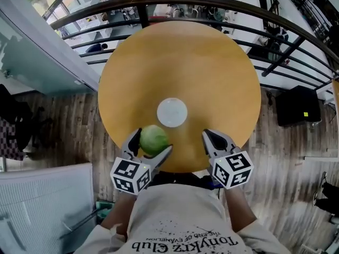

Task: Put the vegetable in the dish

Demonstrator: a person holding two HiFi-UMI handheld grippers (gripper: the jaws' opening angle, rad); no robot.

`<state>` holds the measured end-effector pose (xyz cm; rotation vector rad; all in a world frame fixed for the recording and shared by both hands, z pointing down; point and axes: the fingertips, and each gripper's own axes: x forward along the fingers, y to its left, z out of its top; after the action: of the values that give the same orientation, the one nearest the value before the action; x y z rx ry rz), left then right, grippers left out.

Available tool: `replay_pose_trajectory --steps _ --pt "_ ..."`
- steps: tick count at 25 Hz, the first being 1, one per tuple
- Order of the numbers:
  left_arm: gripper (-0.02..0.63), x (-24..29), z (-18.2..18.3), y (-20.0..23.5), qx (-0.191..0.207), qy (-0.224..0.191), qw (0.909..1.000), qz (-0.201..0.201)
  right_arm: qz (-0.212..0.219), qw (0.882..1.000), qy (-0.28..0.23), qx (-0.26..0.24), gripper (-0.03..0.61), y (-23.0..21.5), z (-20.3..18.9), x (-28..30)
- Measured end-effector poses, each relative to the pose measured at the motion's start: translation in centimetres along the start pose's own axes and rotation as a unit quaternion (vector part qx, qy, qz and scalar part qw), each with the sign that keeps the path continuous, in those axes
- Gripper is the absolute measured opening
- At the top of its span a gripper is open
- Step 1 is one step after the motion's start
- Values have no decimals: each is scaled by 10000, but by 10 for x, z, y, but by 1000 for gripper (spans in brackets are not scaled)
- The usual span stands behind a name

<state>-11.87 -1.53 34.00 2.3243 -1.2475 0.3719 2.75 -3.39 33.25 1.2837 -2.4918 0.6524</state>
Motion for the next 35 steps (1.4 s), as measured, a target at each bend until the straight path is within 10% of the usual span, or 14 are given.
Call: replay_pose_trajectory --steps 35 --pt "492 111 -29 52 181 890 9959 -34 -100 9980 464 409 21 -70 -26 74"
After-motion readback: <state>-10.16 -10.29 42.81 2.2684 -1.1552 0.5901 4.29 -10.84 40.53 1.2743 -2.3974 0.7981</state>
